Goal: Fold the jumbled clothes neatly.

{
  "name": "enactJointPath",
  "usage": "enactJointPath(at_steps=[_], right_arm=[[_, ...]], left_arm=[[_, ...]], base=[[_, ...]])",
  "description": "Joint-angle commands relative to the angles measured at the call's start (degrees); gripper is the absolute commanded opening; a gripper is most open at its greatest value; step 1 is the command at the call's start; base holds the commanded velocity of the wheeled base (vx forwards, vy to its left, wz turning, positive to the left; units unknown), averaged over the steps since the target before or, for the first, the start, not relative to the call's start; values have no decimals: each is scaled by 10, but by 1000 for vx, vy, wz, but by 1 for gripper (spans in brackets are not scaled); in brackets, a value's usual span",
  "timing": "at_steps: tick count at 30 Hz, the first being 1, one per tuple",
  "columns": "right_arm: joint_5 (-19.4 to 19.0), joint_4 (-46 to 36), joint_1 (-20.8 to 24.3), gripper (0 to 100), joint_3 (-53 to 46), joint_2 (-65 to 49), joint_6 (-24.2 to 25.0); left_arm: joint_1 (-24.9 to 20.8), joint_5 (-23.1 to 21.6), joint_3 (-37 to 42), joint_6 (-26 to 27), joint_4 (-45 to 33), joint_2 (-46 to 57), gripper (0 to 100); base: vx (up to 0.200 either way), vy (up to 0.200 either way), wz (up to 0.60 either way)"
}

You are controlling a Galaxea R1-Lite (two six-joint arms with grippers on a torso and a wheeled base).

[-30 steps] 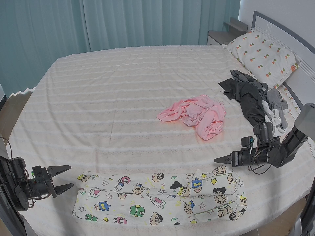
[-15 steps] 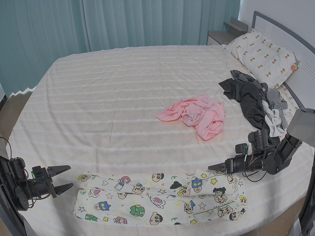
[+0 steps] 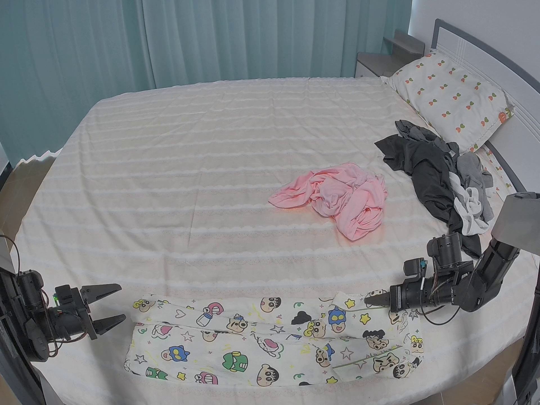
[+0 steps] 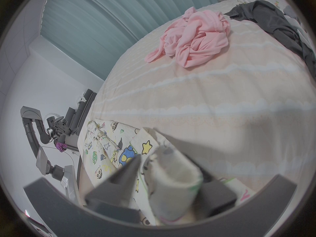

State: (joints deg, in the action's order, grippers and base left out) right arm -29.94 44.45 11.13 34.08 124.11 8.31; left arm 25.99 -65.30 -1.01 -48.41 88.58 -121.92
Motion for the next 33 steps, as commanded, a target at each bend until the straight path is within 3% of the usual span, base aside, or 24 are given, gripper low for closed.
enactJointPath(at_steps=[1,13,22,33], right_arm=[[0,1,1,0,-6,-4,-1],[1,136,9,0,-82,-5,-1],[-1,298,29,0,-168,-5,0],[-28,427,57,0,-275,-14,0]], left_arm=[[0,0,7,0,0,-2,100],[0,0,7,0,-1,-1,100],[0,0,7,0,0,-1,100],[0,0,7,0,-1,0,100]], base=[[0,0,0],[0,0,0],[0,0,0],[0,0,0]])
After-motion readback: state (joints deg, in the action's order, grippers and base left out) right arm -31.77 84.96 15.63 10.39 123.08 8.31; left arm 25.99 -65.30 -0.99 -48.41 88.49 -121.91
